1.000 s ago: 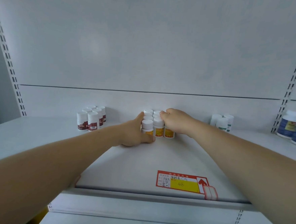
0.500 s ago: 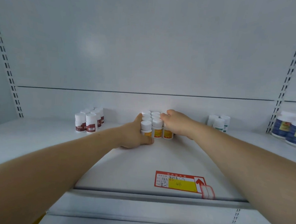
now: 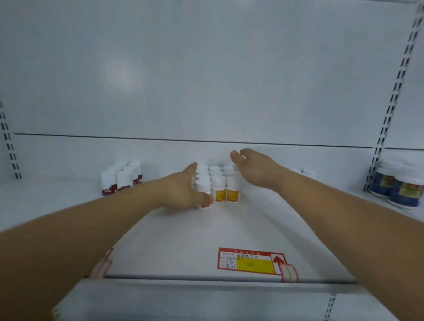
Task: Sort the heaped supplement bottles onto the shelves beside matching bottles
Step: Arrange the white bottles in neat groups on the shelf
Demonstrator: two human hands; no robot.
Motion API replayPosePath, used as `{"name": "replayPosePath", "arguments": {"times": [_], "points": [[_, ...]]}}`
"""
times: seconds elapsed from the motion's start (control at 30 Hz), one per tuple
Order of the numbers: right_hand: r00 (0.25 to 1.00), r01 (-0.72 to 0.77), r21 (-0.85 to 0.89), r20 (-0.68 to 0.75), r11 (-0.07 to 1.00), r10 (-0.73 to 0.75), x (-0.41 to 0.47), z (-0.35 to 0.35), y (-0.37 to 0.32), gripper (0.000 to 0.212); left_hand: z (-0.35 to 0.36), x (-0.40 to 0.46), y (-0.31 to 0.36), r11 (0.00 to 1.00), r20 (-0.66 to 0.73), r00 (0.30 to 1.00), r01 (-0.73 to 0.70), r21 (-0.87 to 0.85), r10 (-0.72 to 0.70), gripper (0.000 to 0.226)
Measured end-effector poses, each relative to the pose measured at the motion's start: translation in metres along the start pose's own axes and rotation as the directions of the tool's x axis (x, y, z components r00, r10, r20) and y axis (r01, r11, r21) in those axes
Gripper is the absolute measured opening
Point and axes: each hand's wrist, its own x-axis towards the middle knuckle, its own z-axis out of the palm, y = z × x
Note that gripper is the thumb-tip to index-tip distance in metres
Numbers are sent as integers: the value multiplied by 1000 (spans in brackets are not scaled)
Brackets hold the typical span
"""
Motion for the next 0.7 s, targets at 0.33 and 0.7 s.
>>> {"name": "replayPosePath", "arguments": {"times": [0.33, 0.7], "points": [[978, -158, -196, -168, 968, 125, -40, -81, 53, 55, -6, -2, 66, 941, -22, 965, -249, 228, 260, 87], [999, -24, -251, 41, 968, 36, -24, -82, 161, 58, 90, 65, 141, 995, 7, 997, -73, 68, 72, 87]]}}
